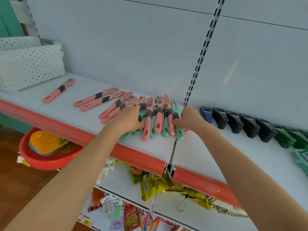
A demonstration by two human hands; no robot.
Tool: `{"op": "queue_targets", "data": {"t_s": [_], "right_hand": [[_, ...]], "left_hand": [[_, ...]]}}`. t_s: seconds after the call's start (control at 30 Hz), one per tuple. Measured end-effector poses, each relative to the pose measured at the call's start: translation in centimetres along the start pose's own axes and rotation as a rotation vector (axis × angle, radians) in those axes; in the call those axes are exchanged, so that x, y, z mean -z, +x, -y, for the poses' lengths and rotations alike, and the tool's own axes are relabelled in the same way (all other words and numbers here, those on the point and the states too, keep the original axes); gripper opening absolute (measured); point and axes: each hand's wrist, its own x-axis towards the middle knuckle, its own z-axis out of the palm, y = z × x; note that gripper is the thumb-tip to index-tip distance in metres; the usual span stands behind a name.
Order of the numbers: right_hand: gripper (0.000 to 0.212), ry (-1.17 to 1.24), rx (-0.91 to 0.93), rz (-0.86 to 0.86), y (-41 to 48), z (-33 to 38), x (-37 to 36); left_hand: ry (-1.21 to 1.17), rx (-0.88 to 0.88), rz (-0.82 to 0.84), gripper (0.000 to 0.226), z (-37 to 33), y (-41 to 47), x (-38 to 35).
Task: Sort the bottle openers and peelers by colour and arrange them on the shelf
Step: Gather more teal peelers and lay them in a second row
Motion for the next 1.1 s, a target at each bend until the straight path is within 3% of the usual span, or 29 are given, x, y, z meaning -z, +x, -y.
{"op": "queue_targets", "data": {"t_s": [0.1,0.23,0.43,0.57,0.73,0.9,1.1], "right_hand": [[0.032,0.068,-0.025,0.014,0.2,-0.3,-0.1],[0.033,0.15,-0.05,-0.067,-0.1,-0.9,0.0],[0.011,0.338,-0.016,-0.234,-0.2,0.0,0.7],[0.017,0.286,0.005,-0.229,-0.5,1.2,0.3],[0.03,0.132,-0.028,-0.165,-0.4,1.9,-0.9],[0.029,-0.02,-0.038,-0.069,-0.2,2.6,-1.6],[0.025,0.045,-0.089,-0.045,-0.4,3.1,-1.5]], "left_hand": [[-0.095,0.035,0.037,0.011,0.1,0.4,-0.1],[-0.096,0.062,0.012,0.022,-0.1,0.7,-0.5],[-0.025,0.026,0.042,0.028,0.2,1.6,-0.2],[-0.063,0.042,0.039,0.025,1.2,1.8,0.2],[-0.074,0.021,-0.154,0.018,3.4,1.6,1.4],[-0.131,0.025,-0.192,0.026,4.4,1.1,1.9],[-0.278,0.06,-0.221,0.015,4.1,0.8,1.2]]}}
